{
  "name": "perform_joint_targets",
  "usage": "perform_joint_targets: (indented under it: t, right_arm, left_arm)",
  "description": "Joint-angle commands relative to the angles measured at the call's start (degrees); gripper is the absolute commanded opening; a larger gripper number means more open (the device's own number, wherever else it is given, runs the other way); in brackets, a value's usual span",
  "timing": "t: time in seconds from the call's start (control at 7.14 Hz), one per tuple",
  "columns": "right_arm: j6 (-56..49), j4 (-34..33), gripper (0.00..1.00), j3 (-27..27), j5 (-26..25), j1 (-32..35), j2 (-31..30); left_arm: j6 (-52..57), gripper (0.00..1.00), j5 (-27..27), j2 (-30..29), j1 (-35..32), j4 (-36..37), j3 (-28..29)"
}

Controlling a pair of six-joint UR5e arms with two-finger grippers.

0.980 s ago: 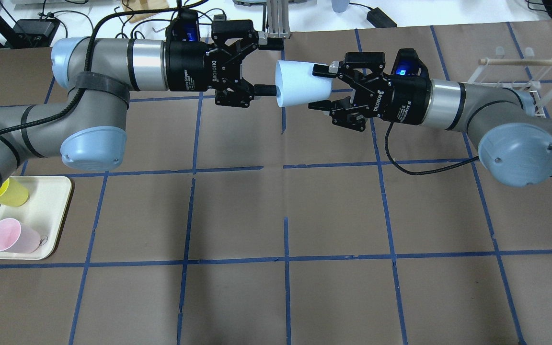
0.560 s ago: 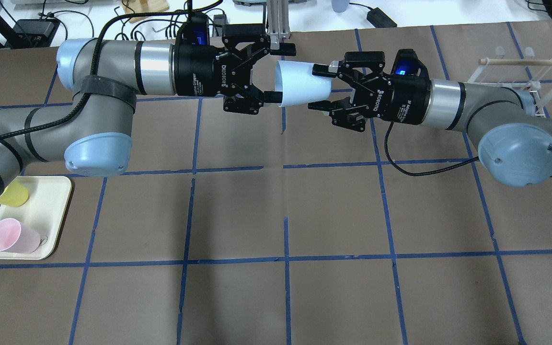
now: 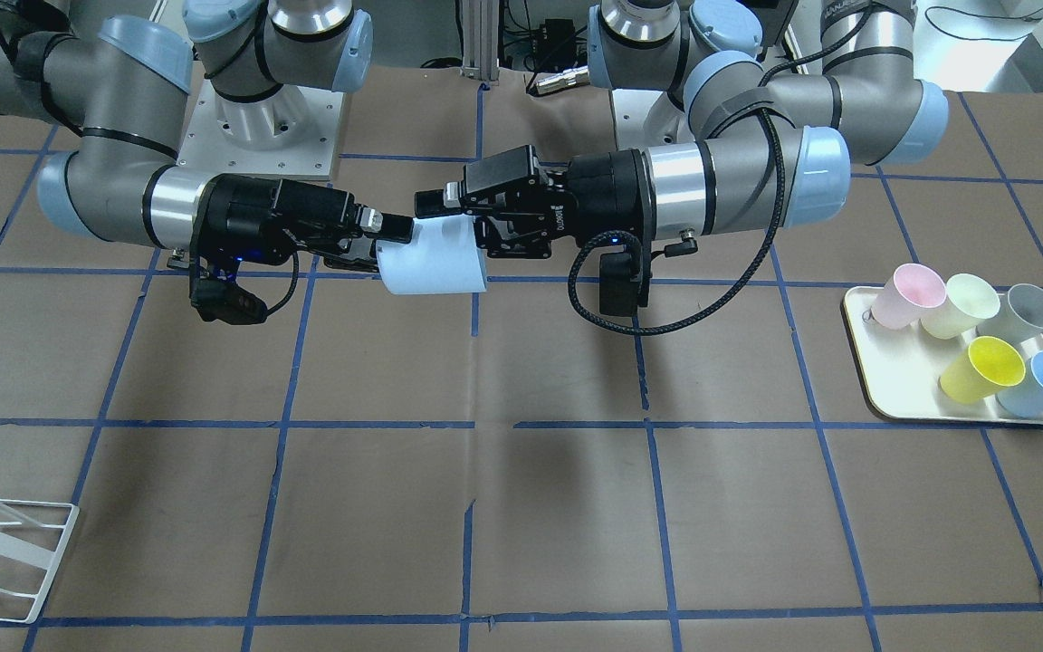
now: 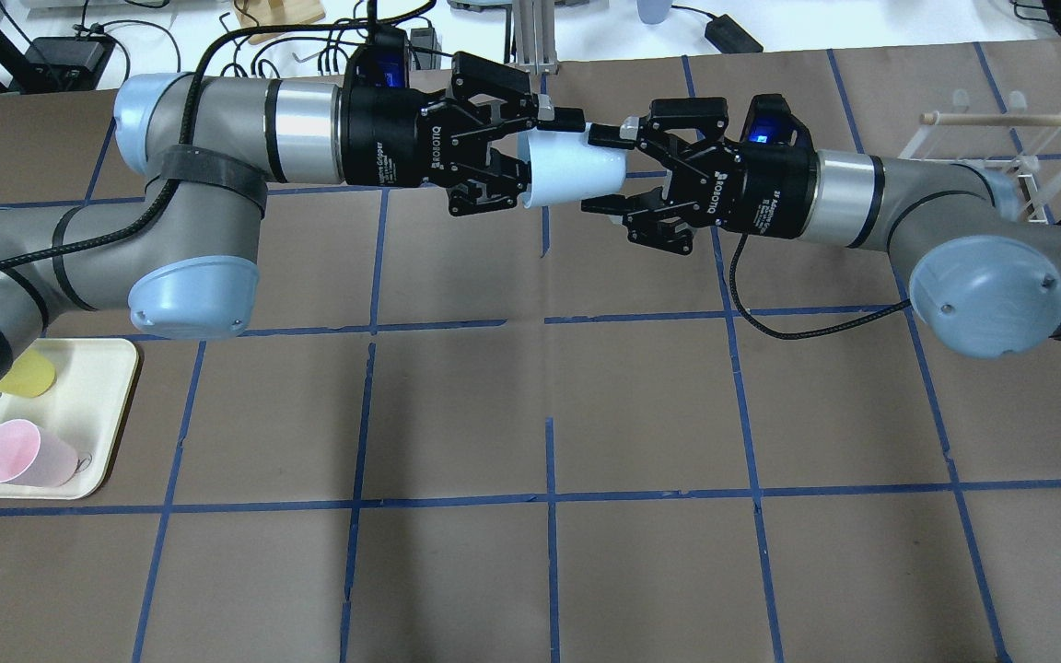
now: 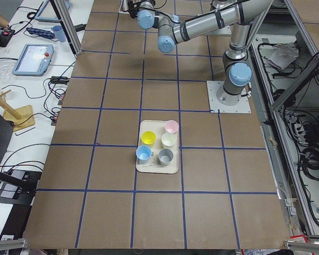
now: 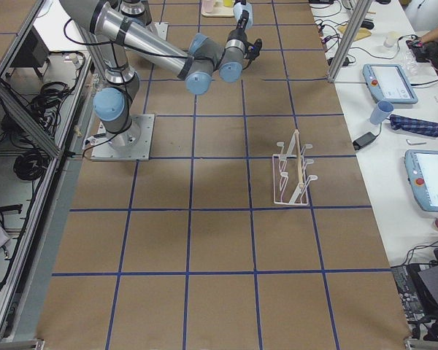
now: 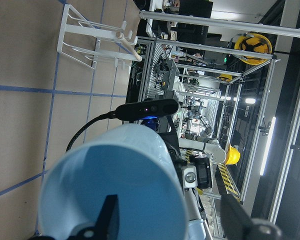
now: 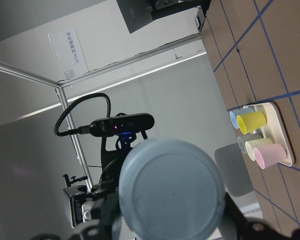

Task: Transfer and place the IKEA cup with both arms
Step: 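Open the right gripper and pull it back while the left gripper holds the cup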

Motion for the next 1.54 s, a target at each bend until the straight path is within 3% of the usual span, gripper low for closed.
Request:
perform_joint_targets:
  t: [0.0,0.42,0.56,0.7,0.84,1.26,1.4]
  right_arm:
    - [0.3,-0.14,0.04,0.14,0.04,0.03,0.17]
    - [0.48,-0.06,0.05,-0.12,0.13,0.03,0.08]
    - [0.48,-0.06,0.14,-0.21,0.13,0.03,0.08]
    - [1.7,-0.06,0.88,0.22,0.13,0.03,-0.1]
    - [3.01,-0.06,1.0,0.14,0.13,0.03,0.08]
    - [5.83,-1.19,1.0,-0.74,-0.13,-1.54,0.17]
    - [8.1,-2.33,1.0,-1.52,-2.31,-4.59,-0.01]
  left_arm:
    - [0.03,0.19,-0.01,0.22,0.12,0.13,-0.09]
    - [-0.23,0.0,-0.01,0.4,0.74,0.14,0.17]
    - [-0.23,0.0,-0.01,0.31,0.74,0.22,0.26]
    - [-0.23,0.0,-0.09,0.4,0.91,0.22,0.26]
    - [-0.23,0.0,-0.01,0.4,0.83,0.22,0.26]
    - [-0.14,0.0,0.86,0.57,1.26,0.22,0.52]
    - [-0.49,0.0,5.57,1.36,2.66,0.05,1.57]
